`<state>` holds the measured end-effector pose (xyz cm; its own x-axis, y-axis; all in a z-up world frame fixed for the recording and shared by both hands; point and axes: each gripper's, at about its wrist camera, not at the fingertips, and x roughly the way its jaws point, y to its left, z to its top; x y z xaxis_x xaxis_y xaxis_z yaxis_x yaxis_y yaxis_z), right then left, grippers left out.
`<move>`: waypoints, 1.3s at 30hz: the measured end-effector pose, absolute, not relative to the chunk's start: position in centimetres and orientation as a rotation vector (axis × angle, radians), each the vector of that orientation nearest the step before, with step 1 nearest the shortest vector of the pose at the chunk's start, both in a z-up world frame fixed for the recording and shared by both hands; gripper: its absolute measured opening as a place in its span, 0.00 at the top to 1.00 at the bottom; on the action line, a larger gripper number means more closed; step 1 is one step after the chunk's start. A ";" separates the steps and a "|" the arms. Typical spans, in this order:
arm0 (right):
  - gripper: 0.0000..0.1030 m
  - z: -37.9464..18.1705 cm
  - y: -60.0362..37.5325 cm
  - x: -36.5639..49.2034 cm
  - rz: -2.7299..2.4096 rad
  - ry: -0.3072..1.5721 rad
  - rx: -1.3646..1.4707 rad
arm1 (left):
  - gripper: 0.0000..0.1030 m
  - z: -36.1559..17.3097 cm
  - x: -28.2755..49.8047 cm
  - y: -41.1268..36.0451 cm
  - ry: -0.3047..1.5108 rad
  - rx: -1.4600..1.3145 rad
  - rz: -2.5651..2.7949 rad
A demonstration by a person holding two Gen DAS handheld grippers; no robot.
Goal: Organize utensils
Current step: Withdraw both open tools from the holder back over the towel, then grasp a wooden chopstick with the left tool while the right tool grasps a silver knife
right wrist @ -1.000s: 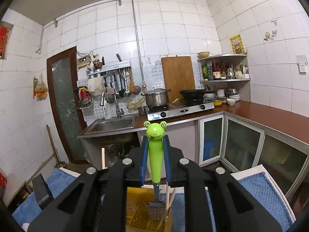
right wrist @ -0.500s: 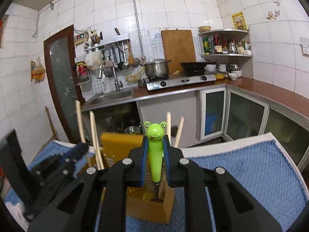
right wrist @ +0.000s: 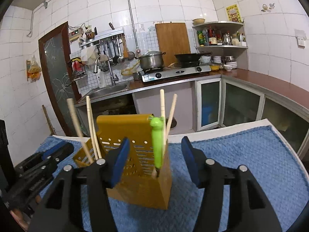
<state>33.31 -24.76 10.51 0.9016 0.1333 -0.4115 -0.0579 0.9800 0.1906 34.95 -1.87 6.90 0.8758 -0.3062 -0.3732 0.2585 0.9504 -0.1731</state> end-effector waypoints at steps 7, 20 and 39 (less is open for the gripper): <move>0.22 9.5 -24.4 29.2 0.052 0.508 0.155 | 0.09 7.6 31.4 0.3 0.496 -0.099 -0.236; 0.19 2.8 -23.2 24.1 0.005 0.693 0.185 | 0.05 2.2 28.5 2.4 0.744 -0.123 -0.185; 0.19 -0.6 -17.3 20.5 0.047 0.813 0.105 | 0.05 -1.3 26.2 3.5 0.867 0.007 -0.109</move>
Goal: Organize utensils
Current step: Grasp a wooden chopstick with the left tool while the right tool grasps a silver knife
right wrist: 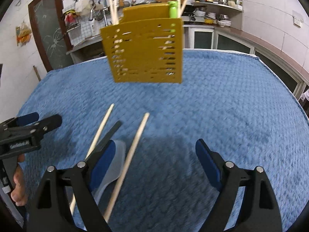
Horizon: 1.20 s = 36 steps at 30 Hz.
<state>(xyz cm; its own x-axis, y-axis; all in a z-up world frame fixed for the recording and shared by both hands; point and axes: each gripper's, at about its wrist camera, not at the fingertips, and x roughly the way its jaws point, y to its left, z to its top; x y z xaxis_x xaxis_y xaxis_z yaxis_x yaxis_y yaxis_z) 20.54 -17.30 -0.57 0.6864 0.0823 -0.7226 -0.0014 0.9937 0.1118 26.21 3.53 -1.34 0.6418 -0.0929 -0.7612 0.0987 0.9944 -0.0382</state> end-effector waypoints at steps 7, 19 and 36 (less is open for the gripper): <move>0.21 -1.0 -15.0 19.8 0.056 0.847 0.045 | 0.05 -2.4 26.2 4.9 0.910 -0.049 -0.092; 0.72 -1.5 -14.1 20.7 0.095 0.909 0.060 | 0.05 -1.7 25.3 4.4 0.876 -0.046 -0.109; 0.93 -1.3 -15.1 21.1 0.176 0.911 0.145 | 0.05 -2.4 25.7 3.3 0.921 -0.020 -0.118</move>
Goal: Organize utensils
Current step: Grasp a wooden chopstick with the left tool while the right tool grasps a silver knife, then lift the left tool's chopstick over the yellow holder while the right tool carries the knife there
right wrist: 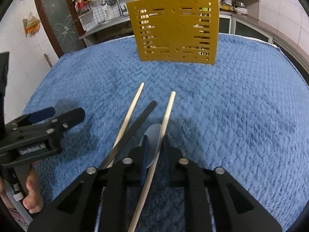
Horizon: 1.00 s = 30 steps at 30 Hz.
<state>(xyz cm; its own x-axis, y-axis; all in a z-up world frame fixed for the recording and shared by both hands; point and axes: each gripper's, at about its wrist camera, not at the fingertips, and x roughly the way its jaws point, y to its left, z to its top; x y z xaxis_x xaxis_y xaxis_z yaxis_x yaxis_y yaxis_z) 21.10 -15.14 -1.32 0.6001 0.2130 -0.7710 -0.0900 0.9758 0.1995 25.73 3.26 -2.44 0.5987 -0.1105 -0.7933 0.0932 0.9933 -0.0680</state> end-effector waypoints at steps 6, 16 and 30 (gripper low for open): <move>0.97 -0.6 -16.5 21.6 0.209 0.896 0.180 | 0.05 -2.1 25.6 1.9 0.924 0.005 -0.144; 0.97 -0.2 -22.8 23.3 0.173 0.902 0.279 | 0.29 -1.6 26.6 -0.5 0.948 -0.022 -0.220; 0.97 -1.6 -25.5 23.8 0.188 0.932 0.303 | 0.84 -3.5 28.5 -6.3 1.066 0.075 -0.296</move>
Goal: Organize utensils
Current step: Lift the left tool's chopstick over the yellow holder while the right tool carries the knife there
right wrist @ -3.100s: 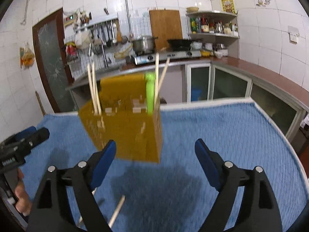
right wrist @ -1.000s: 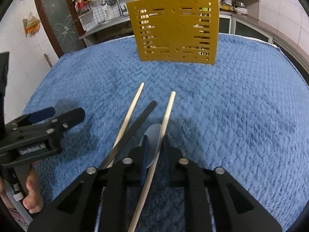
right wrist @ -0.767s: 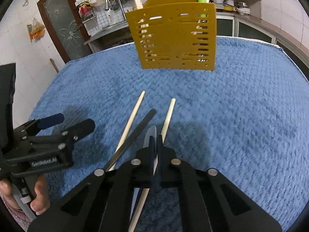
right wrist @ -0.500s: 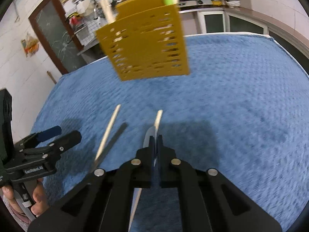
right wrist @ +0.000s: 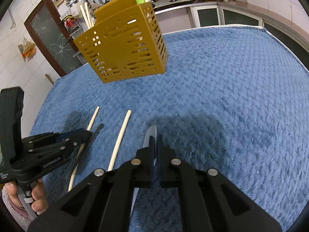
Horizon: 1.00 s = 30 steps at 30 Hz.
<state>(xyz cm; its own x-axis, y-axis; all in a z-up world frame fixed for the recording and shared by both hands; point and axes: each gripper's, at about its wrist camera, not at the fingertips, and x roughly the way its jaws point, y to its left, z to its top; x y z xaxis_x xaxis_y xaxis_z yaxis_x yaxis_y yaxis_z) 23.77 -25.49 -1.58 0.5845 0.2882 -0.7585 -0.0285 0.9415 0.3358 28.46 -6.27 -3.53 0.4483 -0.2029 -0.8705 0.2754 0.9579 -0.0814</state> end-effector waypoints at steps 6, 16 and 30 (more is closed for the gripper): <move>0.96 -1.9 -25.6 23.9 0.184 0.946 0.310 | 0.85 -3.7 29.6 -6.9 1.091 0.095 -0.309; 0.97 -0.3 -26.0 23.3 0.169 0.902 0.317 | 0.94 -2.6 29.2 -5.4 1.044 0.045 -0.336; 0.97 6.4 -26.3 22.9 0.121 0.654 0.227 | 0.96 4.8 27.9 -1.7 0.778 -0.089 -0.347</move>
